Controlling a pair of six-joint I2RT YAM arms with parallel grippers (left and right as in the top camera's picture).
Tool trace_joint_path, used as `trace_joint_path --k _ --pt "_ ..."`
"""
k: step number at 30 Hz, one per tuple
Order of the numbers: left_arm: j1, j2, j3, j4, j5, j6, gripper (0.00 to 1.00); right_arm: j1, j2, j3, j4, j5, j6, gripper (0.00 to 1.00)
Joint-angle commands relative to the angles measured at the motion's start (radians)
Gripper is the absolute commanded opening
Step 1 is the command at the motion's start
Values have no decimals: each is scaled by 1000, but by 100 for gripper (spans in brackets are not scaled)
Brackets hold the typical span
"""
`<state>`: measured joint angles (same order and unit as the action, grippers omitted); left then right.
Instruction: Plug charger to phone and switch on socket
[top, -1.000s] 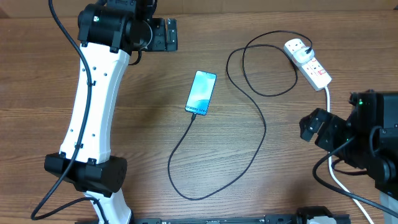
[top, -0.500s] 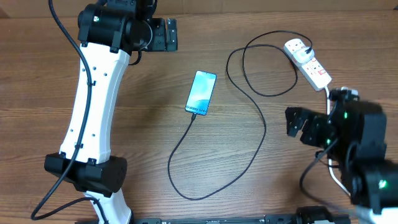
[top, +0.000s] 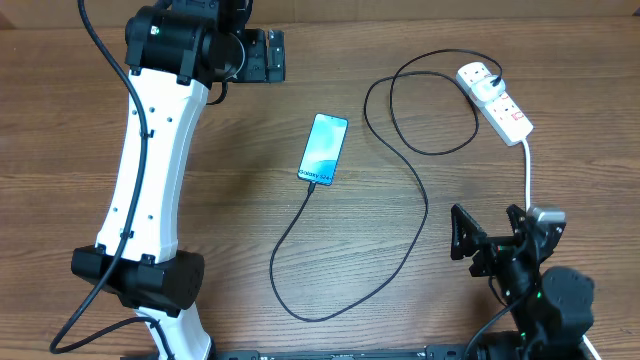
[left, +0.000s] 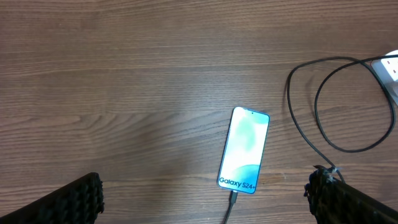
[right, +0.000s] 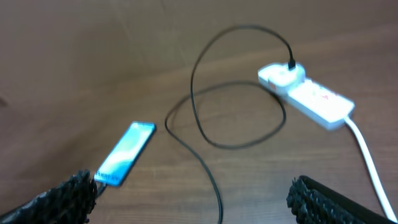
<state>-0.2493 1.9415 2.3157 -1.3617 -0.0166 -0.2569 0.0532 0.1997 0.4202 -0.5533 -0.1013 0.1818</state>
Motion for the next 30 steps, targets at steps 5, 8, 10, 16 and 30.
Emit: trace_joint_path --k 5,8,10,16,30 --pt "-6 7 -3 1 -9 -13 100 3 -141 -179 161 -64 -112 100" --pt "-6 7 -3 1 -9 -13 100 3 -160 -224 225 -65 -113 100" --pt "-6 7 -3 1 -9 -13 100 3 -164 -249 269 -65 -113 100" --pt "-6 7 -3 1 -9 -13 100 4 -184 -322 407 -70 -158 100" --pt "-6 7 -3 1 -9 -13 100 4 -198 -413 489 -86 -230 100"
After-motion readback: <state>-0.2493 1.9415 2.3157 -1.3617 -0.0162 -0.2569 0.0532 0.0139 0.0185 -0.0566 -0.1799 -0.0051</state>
